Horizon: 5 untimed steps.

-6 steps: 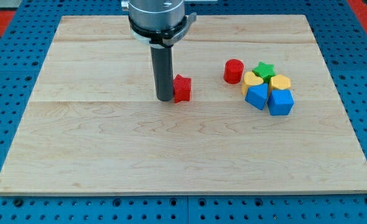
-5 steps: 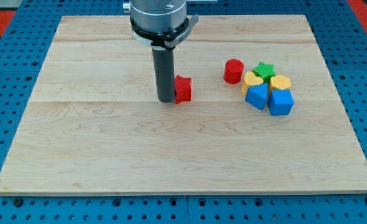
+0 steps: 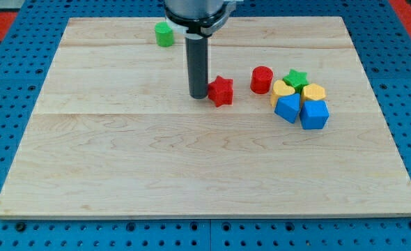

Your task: Move the red star below the red circle

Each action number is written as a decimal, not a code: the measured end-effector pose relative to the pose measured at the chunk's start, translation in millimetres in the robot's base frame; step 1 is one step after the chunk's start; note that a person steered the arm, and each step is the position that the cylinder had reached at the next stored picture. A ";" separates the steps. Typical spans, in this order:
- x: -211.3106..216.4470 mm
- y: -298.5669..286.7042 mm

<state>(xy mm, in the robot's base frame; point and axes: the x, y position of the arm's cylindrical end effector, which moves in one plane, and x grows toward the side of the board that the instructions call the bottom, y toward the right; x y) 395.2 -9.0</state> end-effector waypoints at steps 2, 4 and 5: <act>-10.5 29.2; -10.5 70.1; -19.8 26.9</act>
